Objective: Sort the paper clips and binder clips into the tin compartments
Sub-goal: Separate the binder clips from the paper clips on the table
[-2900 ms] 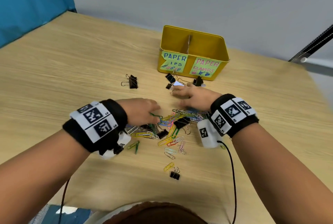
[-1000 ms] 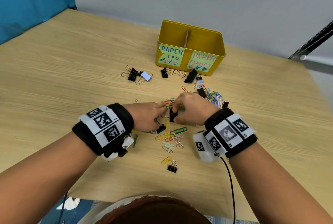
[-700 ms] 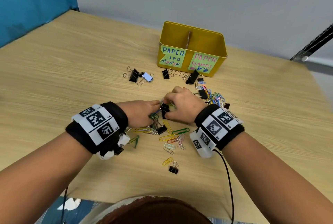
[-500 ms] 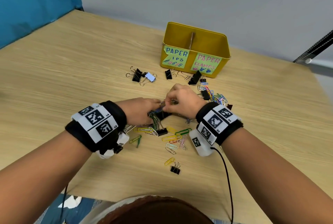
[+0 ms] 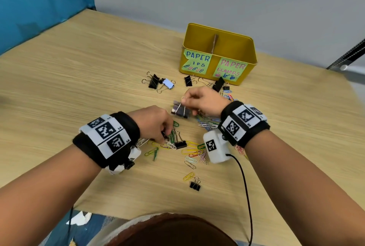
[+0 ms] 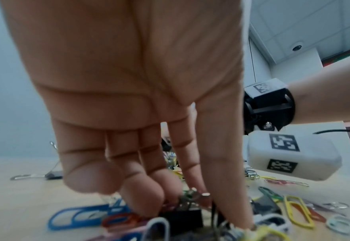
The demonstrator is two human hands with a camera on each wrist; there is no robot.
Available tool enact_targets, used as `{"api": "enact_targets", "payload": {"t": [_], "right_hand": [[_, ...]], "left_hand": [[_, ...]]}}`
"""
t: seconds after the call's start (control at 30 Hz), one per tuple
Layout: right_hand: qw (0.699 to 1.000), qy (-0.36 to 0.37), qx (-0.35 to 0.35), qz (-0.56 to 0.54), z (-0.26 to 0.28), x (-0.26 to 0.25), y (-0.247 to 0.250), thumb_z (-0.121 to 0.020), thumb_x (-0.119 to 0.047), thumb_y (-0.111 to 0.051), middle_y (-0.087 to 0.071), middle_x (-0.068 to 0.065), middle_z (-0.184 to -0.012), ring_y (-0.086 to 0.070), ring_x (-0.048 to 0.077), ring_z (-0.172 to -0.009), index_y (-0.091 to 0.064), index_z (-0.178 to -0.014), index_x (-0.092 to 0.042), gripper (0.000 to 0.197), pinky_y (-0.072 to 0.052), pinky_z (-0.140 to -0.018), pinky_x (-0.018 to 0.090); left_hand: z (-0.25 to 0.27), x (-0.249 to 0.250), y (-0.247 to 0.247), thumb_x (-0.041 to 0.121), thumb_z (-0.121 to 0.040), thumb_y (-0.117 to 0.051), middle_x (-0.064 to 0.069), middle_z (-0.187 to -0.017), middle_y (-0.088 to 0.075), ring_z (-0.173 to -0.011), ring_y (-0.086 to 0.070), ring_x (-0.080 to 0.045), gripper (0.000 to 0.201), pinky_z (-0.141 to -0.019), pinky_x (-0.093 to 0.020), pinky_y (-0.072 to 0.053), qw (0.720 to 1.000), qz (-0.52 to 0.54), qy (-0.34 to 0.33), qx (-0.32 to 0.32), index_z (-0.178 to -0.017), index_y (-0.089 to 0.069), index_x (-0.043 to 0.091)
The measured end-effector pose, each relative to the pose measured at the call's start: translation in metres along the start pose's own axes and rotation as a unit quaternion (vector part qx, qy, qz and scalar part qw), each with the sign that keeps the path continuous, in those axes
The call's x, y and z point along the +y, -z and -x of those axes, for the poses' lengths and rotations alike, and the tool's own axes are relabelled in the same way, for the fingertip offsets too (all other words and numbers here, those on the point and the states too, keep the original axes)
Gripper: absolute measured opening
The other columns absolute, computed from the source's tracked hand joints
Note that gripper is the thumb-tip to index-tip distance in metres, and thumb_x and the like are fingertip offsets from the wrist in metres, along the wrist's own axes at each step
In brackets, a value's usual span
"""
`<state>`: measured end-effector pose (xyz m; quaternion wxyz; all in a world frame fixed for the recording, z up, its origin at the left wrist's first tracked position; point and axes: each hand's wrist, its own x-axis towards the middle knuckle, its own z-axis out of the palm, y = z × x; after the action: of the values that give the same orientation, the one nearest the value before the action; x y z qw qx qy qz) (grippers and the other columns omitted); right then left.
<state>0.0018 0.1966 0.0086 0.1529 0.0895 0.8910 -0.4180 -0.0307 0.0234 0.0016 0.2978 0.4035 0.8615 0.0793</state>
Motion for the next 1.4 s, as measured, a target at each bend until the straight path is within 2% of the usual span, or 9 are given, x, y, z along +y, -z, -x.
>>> {"api": "enact_targets", "payload": {"t": [0.1,0.2,0.37,0.53,0.77,1.0,1.13,1.33,1.4], "right_hand": [[0.989,-0.011,0.103,-0.107,-0.003,0.003,0.005,-0.091,-0.017,-0.056,-0.056,0.0,-0.069,-0.055,0.006,-0.052,-0.058,-0.084,-0.018,0.007,-0.044,-0.047,0.019],[0.988,-0.036,0.131,0.077,-0.005,0.009,0.004,-0.087,-0.021,-0.06,-0.056,0.0,-0.104,-0.055,0.017,-0.088,-0.051,-0.128,-0.014,0.042,-0.047,-0.081,0.03],[0.982,0.014,0.008,0.188,0.016,-0.003,-0.01,-0.08,-0.025,-0.068,-0.059,-0.002,-0.084,-0.054,0.013,-0.079,-0.067,-0.096,-0.012,0.02,-0.042,-0.068,0.022],[0.95,0.025,-0.111,0.291,0.024,-0.01,-0.036,-0.072,-0.033,-0.075,-0.054,-0.002,-0.084,-0.049,0.016,-0.079,-0.061,-0.103,-0.01,0.04,-0.035,-0.057,0.026],[0.967,-0.042,-0.115,0.222,0.017,-0.004,-0.019,-0.07,-0.016,-0.077,-0.056,-0.002,-0.082,-0.05,0.017,-0.075,-0.05,-0.078,-0.02,0.028,-0.038,-0.057,0.023],[0.998,-0.05,0.005,0.033,0.006,-0.01,-0.009,-0.079,-0.003,-0.066,-0.057,0.003,-0.068,-0.051,0.007,-0.039,-0.047,-0.075,-0.021,0.026,-0.043,-0.042,0.02],[0.993,-0.025,0.064,0.092,0.003,-0.014,-0.013,-0.079,-0.014,-0.069,-0.056,0.0,-0.094,-0.054,0.015,-0.081,-0.056,-0.105,-0.016,0.029,-0.044,-0.072,0.026],[0.972,0.034,-0.048,0.228,0.012,-0.021,-0.03,-0.085,-0.001,-0.045,-0.067,0.006,-0.104,-0.058,0.02,-0.097,-0.066,-0.11,-0.013,0.034,-0.043,-0.083,0.024],[0.969,0.008,-0.112,0.221,0.014,-0.02,-0.028,-0.085,0.003,-0.044,-0.065,0.0,-0.086,-0.059,0.015,-0.08,-0.069,-0.106,-0.012,0.036,-0.046,-0.074,0.023]], "left_hand": [[-0.004,0.001,0.004,0.022,-0.076,-0.071,0.005,-0.082,-0.049,-0.079,-0.048,-0.013,0.02,-0.069,-0.022,-0.038,1.0,-0.008,-0.009,0.014,-0.096,-0.07,0.016],[-0.006,0.003,0.014,0.024,-0.084,-0.062,0.002,-0.089,-0.056,-0.084,-0.05,-0.012,0.02,-0.074,-0.022,-0.039,0.999,0.021,-0.013,0.039,-0.101,-0.07,0.017],[-0.01,0.0,0.025,0.015,-0.094,-0.048,0.001,-0.074,-0.063,-0.068,-0.061,-0.017,0.016,-0.07,-0.027,-0.047,0.992,0.117,-0.003,0.044,-0.101,-0.062,0.013],[-0.02,-0.005,0.028,0.007,-0.094,-0.043,0.003,-0.065,-0.058,-0.059,-0.057,-0.015,0.02,-0.06,-0.026,-0.045,0.987,0.142,0.024,0.068,-0.106,-0.058,0.009],[-0.014,-0.019,0.03,0.02,-0.092,-0.052,-0.012,-0.131,-0.051,-0.121,-0.048,-0.027,0.046,-0.102,-0.035,-0.04,0.994,0.007,0.071,0.078,-0.137,-0.043,0.022],[-0.005,-0.006,0.013,0.013,-0.072,-0.076,0.007,-0.065,-0.052,-0.059,-0.049,-0.011,0.019,-0.063,-0.026,-0.041,0.998,0.047,0.013,-0.03,-0.085,-0.063,0.016],[-0.006,-0.002,0.007,0.01,-0.07,-0.075,0.013,-0.065,-0.049,-0.059,-0.046,-0.004,0.023,-0.067,-0.025,-0.042,1.0,0.023,0.014,-0.016,-0.092,-0.067,0.013],[-0.004,-0.007,0.02,-0.003,-0.073,-0.055,-0.005,-0.079,-0.072,-0.065,-0.063,-0.016,0.027,-0.065,-0.024,-0.051,0.998,0.051,0.01,0.039,-0.088,-0.068,0.015],[-0.005,-0.014,0.029,-0.005,-0.074,-0.052,-0.009,-0.079,-0.073,-0.058,-0.057,-0.013,0.029,-0.06,-0.022,-0.047,0.993,0.086,0.018,0.079,-0.092,-0.066,0.013]]}}
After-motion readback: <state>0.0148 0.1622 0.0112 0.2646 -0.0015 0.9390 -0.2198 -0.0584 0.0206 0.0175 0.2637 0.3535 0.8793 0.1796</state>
